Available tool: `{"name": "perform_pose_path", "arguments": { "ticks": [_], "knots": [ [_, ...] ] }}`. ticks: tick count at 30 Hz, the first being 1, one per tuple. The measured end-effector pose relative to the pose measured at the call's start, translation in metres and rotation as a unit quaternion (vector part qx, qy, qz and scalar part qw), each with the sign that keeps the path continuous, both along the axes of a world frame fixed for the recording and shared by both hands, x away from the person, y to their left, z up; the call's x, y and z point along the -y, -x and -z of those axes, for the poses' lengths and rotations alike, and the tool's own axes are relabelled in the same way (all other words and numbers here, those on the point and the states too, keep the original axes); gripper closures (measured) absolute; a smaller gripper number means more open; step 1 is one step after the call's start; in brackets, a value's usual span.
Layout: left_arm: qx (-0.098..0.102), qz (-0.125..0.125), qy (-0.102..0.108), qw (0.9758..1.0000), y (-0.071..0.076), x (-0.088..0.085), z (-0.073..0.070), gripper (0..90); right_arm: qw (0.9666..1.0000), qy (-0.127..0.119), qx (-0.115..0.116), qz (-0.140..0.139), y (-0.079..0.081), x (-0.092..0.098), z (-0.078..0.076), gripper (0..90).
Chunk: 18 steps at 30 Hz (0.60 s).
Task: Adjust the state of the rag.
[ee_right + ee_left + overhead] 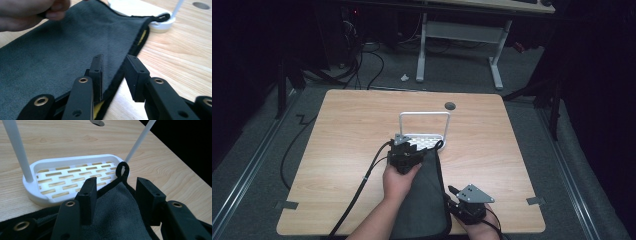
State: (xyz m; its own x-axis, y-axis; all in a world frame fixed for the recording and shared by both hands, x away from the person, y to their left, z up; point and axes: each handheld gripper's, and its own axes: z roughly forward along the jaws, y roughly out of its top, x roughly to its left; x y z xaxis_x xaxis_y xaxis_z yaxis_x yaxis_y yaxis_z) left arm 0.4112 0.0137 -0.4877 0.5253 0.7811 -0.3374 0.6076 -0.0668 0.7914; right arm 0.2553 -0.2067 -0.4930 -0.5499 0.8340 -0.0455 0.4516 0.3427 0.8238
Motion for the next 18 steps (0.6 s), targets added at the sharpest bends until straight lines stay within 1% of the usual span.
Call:
{"name": "perform_pose_path", "arguments": {
  "ticks": [1,4,6,8,9,11,13,16,18],
  "knots": [
    [0.001,0.001,0.001,1.0,0.001,-0.001,-0.001,51.7,1.0,-0.004,0.0,0.001,0.0,0.001,0.0,69.0],
    [0.006,0.009,-0.006,0.9999,0.004,-0.005,-0.003,51.5,1.0,-0.006,-0.001,0.005,-0.001,0.003,0.002,68.8],
    [0.013,0.013,-0.01,0.9998,0.009,-0.009,-0.004,51.7,1.0,-0.004,-0.004,0.002,-0.001,0.002,0.004,68.8],
    [0.013,0.016,-0.011,0.9997,0.013,-0.014,-0.004,53.5,1.0,0.002,-0.007,-0.001,-0.001,0.0,0.007,68.9],
    [0.017,0.018,-0.017,0.9996,0.016,-0.019,-0.003,54.2,0.9999,0.005,-0.009,-0.001,-0.001,-0.001,0.008,69.0],
    [0.017,0.023,-0.022,0.9993,0.024,-0.03,0.0,56.6,0.9999,0.005,-0.015,-0.001,-0.002,-0.001,0.01,69.4],
    [0.018,0.029,-0.032,0.9989,0.033,-0.04,0.004,59.0,0.9999,0.008,-0.014,-0.002,-0.003,-0.002,0.011,70.1],
    [0.008,0.048,-0.045,0.9978,0.048,-0.055,0.013,67.4,0.9998,0.008,-0.016,-0.004,-0.005,-0.003,0.013,71.7],
    [0.001,0.056,-0.046,0.9974,0.058,-0.064,0.019,70.8,0.9998,0.004,-0.02,-0.005,-0.007,-0.004,0.014,74.0]
  ]
}}
